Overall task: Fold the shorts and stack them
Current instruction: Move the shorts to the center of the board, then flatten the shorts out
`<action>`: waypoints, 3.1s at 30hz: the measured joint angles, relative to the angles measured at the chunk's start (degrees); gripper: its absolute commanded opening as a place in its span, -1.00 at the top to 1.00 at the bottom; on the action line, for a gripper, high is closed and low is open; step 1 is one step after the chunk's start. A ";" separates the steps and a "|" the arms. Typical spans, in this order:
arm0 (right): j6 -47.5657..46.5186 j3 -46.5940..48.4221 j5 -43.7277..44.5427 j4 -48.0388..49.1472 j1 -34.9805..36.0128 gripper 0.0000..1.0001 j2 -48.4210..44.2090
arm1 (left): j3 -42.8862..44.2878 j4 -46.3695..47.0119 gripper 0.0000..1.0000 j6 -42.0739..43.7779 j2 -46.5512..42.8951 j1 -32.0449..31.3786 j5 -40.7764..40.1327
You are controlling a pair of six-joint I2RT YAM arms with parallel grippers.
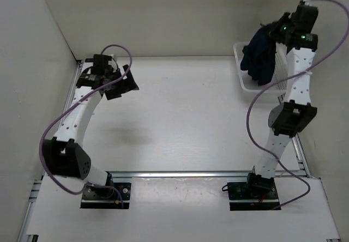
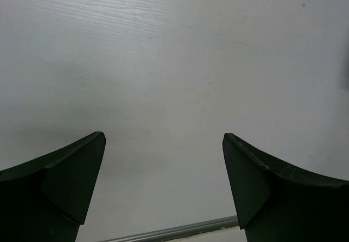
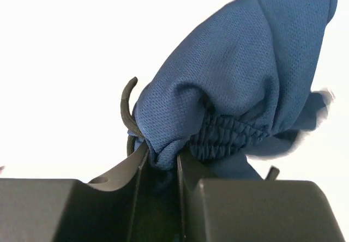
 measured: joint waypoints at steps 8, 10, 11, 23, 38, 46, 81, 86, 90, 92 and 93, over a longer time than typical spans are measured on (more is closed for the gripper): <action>-2.03 3.19 -20.41 5.44 11.98 0.98 -20.26 | -2.84 -0.70 -1.00 -0.46 -11.02 13.35 11.69; -4.13 -0.33 -24.02 6.78 18.78 0.98 -23.78 | -2.69 -1.38 -1.00 0.02 -11.32 18.08 14.67; -5.20 -3.58 -25.59 7.26 22.27 0.98 -25.70 | -2.43 -2.03 -1.00 0.28 -11.30 19.98 15.34; -13.64 -35.54 -13.53 -2.32 29.73 -0.85 -22.84 | -1.38 -5.46 -1.00 1.73 -14.14 22.43 18.62; -4.59 -69.18 -0.28 0.15 31.67 -0.63 -43.10 | -20.17 -3.69 -0.84 -5.62 -9.44 14.23 10.99; -9.31 -56.72 2.51 -3.34 36.72 -0.93 -24.52 | -24.76 -2.69 -0.91 -8.70 1.01 16.09 5.35; -13.49 -4.61 1.09 -6.14 33.48 1.00 9.29 | 17.66 -10.80 0.79 -6.38 28.46 14.99 4.96; -13.20 -2.43 -0.74 -5.05 31.08 1.00 0.17 | 28.39 -12.52 0.79 -6.38 24.81 15.21 4.85; -13.22 -4.15 -1.05 -4.04 30.29 1.00 -5.46 | 25.42 -11.98 -0.05 -6.01 18.64 15.41 4.28; -13.22 -6.16 -1.38 -3.63 30.40 1.00 -6.84 | 21.07 -11.80 -0.43 -6.38 16.50 15.12 4.37; -13.22 -7.26 -1.62 -3.45 30.49 1.00 -6.99 | 18.82 -11.37 -0.62 -6.54 16.35 14.78 4.48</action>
